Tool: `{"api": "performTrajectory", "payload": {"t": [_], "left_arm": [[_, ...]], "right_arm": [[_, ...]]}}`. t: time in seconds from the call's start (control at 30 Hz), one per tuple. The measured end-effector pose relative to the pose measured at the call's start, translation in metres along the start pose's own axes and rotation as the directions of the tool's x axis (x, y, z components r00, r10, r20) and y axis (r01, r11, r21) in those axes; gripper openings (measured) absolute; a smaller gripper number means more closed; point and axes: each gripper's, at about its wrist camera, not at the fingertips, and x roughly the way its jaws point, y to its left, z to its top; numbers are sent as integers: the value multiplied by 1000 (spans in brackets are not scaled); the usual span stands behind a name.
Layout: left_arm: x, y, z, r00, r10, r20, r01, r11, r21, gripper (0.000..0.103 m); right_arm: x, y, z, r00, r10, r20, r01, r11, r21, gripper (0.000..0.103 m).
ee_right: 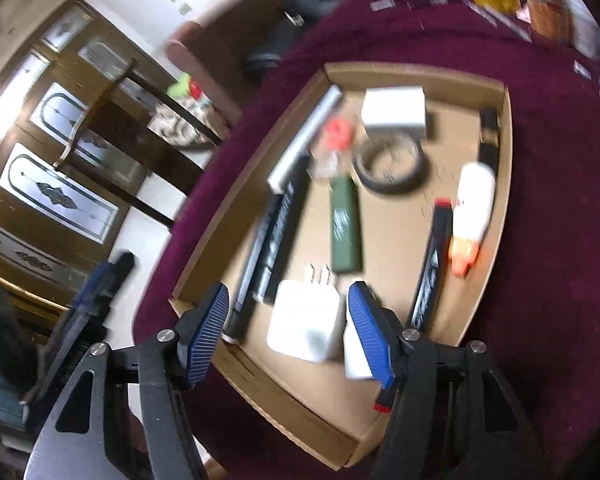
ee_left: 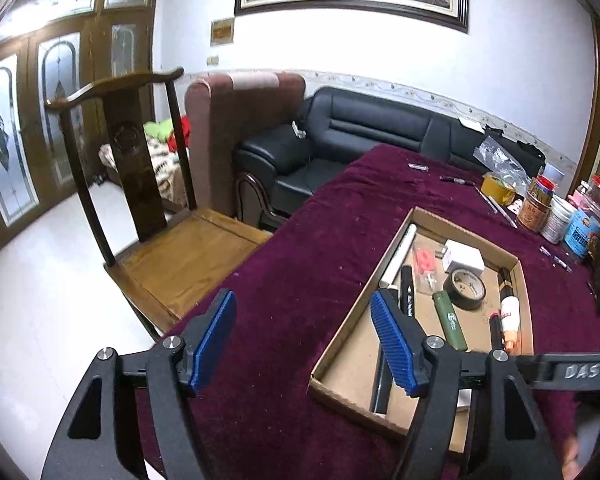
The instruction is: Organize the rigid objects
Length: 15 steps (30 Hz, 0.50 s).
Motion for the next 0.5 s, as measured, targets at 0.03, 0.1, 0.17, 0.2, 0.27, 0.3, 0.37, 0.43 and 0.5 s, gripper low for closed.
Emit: {"api": "performTrajectory", "payload": {"t": [0.03, 0.1, 0.17, 0.2, 0.27, 0.3, 0.37, 0.43, 0.5], "left_arm": [[-5, -2, 0, 1000, 16, 21, -16, 1000, 4, 69], [-21, -6, 2, 993, 61, 100, -62, 998, 10, 82], [-41, -9, 2, 972, 117, 204, -121, 993, 5, 92], [-51, -11, 2, 956, 137, 258, -141, 990, -2, 97], [-78, -17, 1, 903, 185, 389, -189, 982, -29, 102], [-86, -20, -1, 882, 195, 430, -199, 979, -38, 102], [-109, -28, -5, 827, 194, 527, -197, 979, -51, 102], [-125, -40, -8, 803, 187, 566, -193, 980, -51, 102], [-125, -52, -7, 834, 139, 533, -161, 987, -6, 102]], "right_arm": [[4, -5, -2, 1000, 23, -15, -23, 1000, 18, 62], [5, -8, -3, 999, 29, -16, -28, 999, 36, 62], [-9, -1, -2, 999, 0, 43, 0, 1000, -13, 62], [-23, 7, -4, 993, -45, 106, 52, 996, -66, 62], [-56, 21, -14, 956, -120, 269, 164, 976, -147, 62], [-72, 28, -20, 918, -154, 366, 227, 960, -166, 62], [-104, 41, -40, 797, -209, 566, 354, 922, -159, 82], [-123, 40, -58, 708, -214, 673, 390, 913, -120, 103], [-132, 30, -72, 652, -214, 727, 385, 920, -75, 103]]}}
